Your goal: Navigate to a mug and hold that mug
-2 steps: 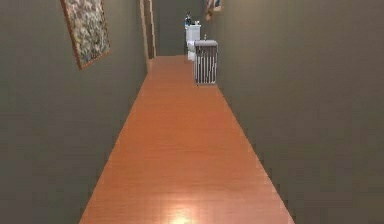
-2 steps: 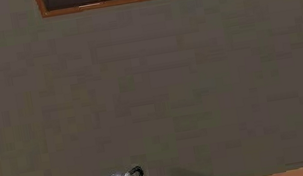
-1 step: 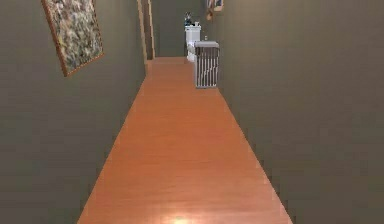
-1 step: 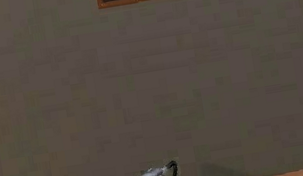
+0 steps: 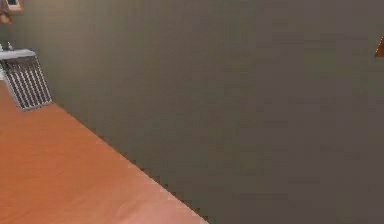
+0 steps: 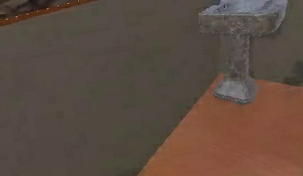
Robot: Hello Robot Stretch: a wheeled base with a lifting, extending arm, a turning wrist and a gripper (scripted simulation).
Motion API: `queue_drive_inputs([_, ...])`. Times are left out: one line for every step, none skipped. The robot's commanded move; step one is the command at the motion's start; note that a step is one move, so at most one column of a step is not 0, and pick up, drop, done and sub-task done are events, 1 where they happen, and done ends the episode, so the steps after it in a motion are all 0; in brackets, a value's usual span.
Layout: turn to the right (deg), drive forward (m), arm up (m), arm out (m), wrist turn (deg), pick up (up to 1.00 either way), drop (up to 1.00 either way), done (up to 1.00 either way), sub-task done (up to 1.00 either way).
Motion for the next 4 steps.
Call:
queue_drive_inputs([39.0, 0.0, 0.0, 0.0, 0.0, 0.0, 0.0, 0.0, 0.0])
queue_drive_inputs([0.0, 0.05, 0.0, 0.0, 0.0, 0.0, 0.0, 0.0, 0.0])
queue_drive_inputs([-45.0, 0.0, 0.0, 0.0, 0.0, 0.0, 0.0, 0.0, 0.0])
queue_drive_inputs([-33.0, 0.0, 0.0, 0.0, 0.0, 0.0, 0.0, 0.0, 0.0])
